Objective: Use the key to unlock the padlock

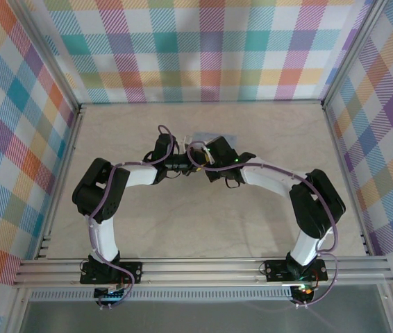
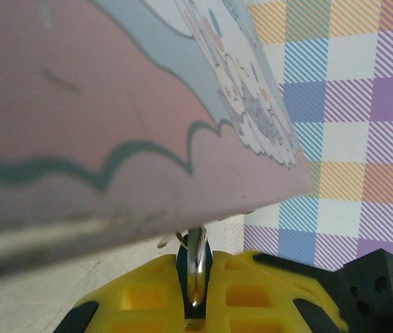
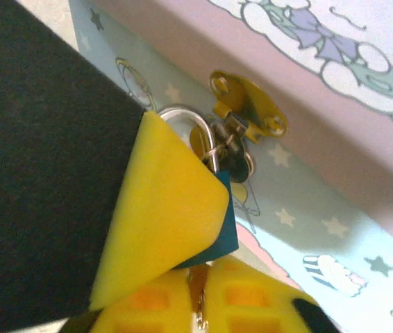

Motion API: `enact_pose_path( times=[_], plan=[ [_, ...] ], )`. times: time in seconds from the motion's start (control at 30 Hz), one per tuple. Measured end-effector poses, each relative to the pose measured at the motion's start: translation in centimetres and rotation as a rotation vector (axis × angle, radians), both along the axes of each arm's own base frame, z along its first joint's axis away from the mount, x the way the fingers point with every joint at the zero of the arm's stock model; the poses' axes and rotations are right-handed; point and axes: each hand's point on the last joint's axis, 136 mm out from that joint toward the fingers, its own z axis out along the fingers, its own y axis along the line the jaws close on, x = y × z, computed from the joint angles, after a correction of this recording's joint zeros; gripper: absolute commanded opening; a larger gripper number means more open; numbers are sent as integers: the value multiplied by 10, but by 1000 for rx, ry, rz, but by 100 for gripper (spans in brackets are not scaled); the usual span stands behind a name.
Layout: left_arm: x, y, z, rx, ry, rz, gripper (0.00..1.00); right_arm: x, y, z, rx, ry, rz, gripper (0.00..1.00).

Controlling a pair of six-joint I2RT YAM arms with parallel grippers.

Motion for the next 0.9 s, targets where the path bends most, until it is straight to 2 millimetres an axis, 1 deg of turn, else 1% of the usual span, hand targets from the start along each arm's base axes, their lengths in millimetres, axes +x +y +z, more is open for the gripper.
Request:
enact_pose_path(
  times=[0.13, 0.23, 0.3, 0.4, 0.43, 0.53, 0.73, 0.8, 0.9],
  plan=[
    [-1, 0, -2, 4, 8, 0, 0, 0, -1, 0, -9, -3, 6, 0],
    [-1, 1, -2, 6, 11, 1, 0, 0, -1, 0, -8, -2, 7, 4],
    [-1, 1, -3, 9, 14, 0, 0, -1, 0, -1, -6, 2, 8, 11],
    [-3, 1, -5, 17, 17, -6, 0, -3, 0, -4, 10, 17, -1, 32],
    [-4, 1, -6, 20, 16, -7, 0, -5, 0, -6, 15, 23, -5, 35],
    [-7, 3, -12, 36, 20, -12, 0, -11, -1, -15, 22, 53, -7, 36],
    [-17, 10, -34, 105, 38, -25, 1, -30, -7, -31, 49, 114, -21, 36],
    [-20, 13, -41, 132, 47, -29, 1, -36, -10, -30, 63, 126, -30, 36],
    [-25, 17, -50, 167, 49, -41, 4, -40, -12, -24, 95, 128, -46, 36]
  ],
)
